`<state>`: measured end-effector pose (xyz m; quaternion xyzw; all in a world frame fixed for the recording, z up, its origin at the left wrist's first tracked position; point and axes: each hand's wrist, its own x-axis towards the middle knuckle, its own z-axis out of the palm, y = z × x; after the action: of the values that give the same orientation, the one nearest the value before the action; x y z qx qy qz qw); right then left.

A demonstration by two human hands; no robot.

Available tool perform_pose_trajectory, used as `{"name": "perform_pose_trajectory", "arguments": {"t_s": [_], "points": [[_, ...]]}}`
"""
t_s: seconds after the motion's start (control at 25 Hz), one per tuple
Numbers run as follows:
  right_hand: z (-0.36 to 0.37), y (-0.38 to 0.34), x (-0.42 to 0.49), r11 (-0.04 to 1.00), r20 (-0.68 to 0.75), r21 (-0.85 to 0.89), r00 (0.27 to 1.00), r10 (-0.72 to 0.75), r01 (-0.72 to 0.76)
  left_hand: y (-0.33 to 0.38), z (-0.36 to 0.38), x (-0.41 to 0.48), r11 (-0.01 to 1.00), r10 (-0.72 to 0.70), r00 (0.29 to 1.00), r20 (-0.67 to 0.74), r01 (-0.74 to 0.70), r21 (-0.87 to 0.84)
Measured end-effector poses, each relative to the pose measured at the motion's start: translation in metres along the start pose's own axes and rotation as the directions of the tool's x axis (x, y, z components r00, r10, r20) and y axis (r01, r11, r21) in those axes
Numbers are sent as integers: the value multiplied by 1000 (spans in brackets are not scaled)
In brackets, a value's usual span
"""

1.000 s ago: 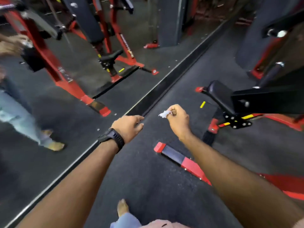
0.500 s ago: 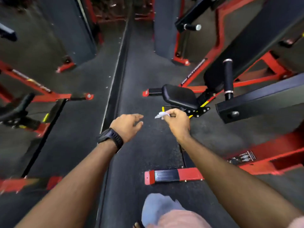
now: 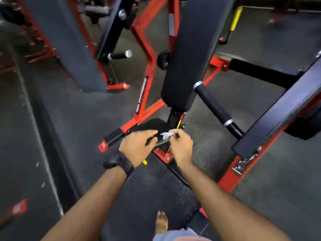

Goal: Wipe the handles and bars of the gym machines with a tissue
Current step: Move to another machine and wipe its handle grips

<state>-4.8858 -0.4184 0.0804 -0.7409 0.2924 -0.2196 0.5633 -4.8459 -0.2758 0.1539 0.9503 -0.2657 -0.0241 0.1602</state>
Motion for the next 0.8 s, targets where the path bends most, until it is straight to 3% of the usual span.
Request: {"name": "perform_pose_trajectory", "arguments": {"t_s": [0.12,0.32,0.52,0.68,0.8], "points": [[4,-21,39,998,-237,39,970,57,-49,-4,-17,76,983,183,983,16,-182,-9],[-4,-47,90,993,-615,86,789,-8,77,27,-16,189,863,503,865,-9,-502,-58],[11,-55,126,991,-820,21,570,-56,129,40,14,281,676,725,688,-34,-720,-158],[28,-54,168,999,-928,-21,370,-36,44,53,27,332,486,867,498,19,-836,-253],[32,-53,183,978,-926,-186,351,-143,-93,63,40,352,372,927,366,75,-883,-286]]}}
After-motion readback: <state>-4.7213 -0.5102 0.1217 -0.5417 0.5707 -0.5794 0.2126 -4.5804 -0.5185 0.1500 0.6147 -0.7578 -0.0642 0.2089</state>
